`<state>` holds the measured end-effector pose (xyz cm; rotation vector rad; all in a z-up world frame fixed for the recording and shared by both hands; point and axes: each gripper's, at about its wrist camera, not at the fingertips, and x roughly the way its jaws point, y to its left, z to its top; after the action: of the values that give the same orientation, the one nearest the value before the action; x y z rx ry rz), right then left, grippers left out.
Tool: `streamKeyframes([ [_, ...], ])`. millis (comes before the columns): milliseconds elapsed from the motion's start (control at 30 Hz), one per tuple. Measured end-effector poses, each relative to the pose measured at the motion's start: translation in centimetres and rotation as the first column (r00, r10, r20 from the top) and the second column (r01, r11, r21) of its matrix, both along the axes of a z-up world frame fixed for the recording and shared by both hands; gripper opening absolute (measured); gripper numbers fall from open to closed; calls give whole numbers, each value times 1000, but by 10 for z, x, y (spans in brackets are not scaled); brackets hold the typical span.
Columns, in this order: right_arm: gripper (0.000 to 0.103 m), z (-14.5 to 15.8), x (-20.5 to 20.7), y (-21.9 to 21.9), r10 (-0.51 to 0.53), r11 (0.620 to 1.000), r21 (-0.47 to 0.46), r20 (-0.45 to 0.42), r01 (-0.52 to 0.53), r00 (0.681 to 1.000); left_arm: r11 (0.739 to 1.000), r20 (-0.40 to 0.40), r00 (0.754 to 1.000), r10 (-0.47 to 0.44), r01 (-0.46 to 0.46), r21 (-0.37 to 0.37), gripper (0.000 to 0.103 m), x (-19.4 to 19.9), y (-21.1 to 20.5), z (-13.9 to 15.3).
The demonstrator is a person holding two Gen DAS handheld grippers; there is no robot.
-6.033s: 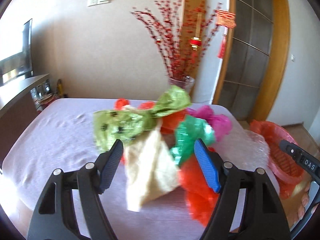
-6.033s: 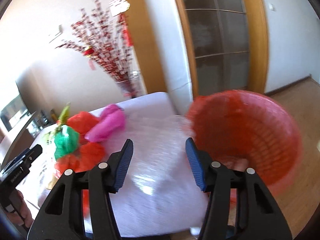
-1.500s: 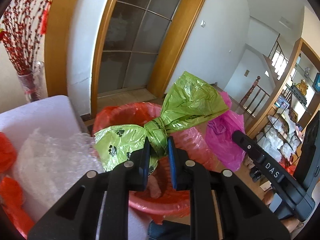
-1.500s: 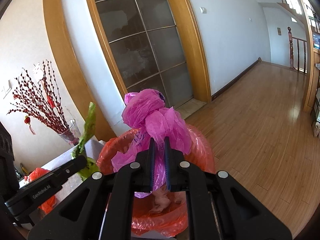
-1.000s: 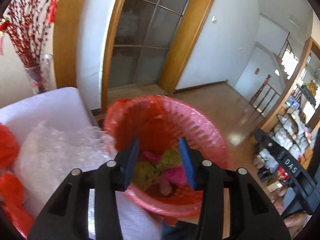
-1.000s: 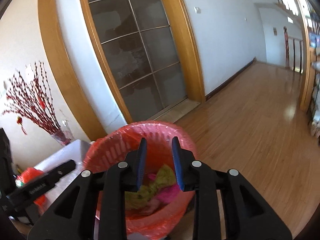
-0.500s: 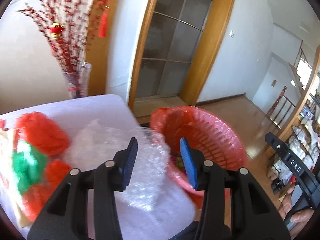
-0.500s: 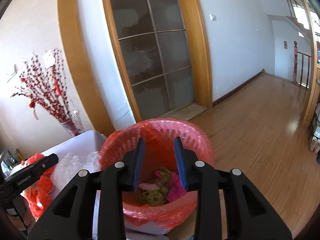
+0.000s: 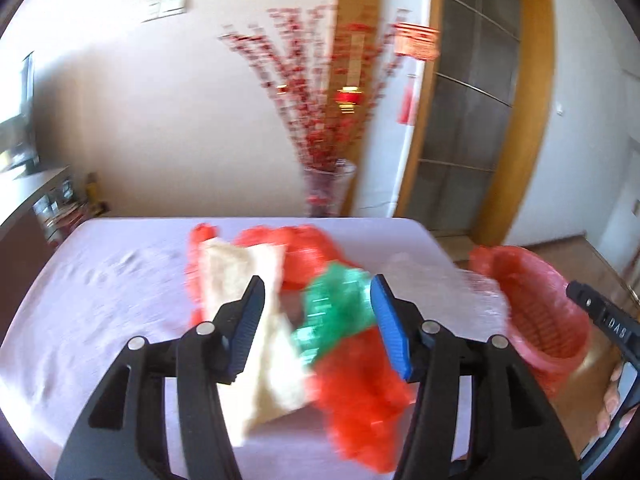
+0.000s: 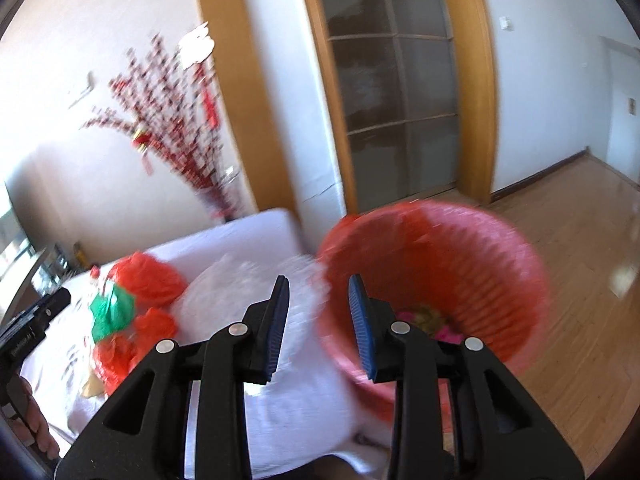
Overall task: Collect trash
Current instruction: 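Grasp the bubble-wrap sheet with the right gripper while the left gripper grasps the cream paper bag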
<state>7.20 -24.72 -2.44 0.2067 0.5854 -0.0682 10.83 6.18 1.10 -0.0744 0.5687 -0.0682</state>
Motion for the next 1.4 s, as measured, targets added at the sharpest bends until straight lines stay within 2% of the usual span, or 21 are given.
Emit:
streamKeyframes([
  [67, 34, -9, 9, 18, 43, 999, -14, -33, -44, 999, 999, -9, 999, 37, -37, -3, 55, -1, 15, -3],
  [167, 45, -23, 17, 42, 101, 995, -18, -76, -103, 992, 996, -32, 996, 88, -88, -19, 55, -1, 39, -10],
  [267, 45, -35, 28, 58, 138, 990, -28, -114, -142, 984, 992, -45, 992, 121, -122, -25, 55, -4, 55, -15],
  [400, 49, -48, 44, 66, 141, 988, -34, -164, -149, 976, 989, -58, 988, 141, -143, -32, 55, -6, 69, -21],
  [467, 55, -52, 52, 68, 139, 989, -34, -181, -147, 974, 988, -65, 987, 147, -150, -35, 55, -6, 74, -25],
  [600, 56, -63, 62, 74, 136, 986, -62, -232, -154, 963, 986, -83, 984, 156, -160, -43, 55, -4, 76, -30],
  [667, 50, -73, 67, 78, 137, 985, -67, -281, -162, 950, 986, -93, 983, 156, -161, -48, 55, -3, 76, -32],
  [733, 49, -77, 68, 78, 138, 984, -68, -278, -162, 951, 986, -100, 983, 153, -158, -52, 55, -4, 77, -35],
  [800, 37, -77, 66, 78, 141, 984, -70, -277, -166, 950, 987, -111, 983, 147, -154, -54, 55, -2, 76, -38],
  [867, 13, -77, 65, 78, 145, 984, -60, -277, -168, 950, 988, -121, 983, 138, -146, -58, 55, -1, 75, -42],
  [1033, 8, -76, 59, 76, 144, 986, -45, -263, -161, 954, 992, -153, 984, 96, -106, -63, 55, 3, 63, -51],
  [1267, 7, -49, 41, 65, 134, 990, -23, -183, -141, 974, 997, -181, 983, 36, -49, -66, 55, 1, 46, -62],
  [1400, 7, -43, 38, 64, 139, 990, -14, -170, -143, 976, 999, -191, 981, 25, -32, -38, 53, 1, 36, -68],
])
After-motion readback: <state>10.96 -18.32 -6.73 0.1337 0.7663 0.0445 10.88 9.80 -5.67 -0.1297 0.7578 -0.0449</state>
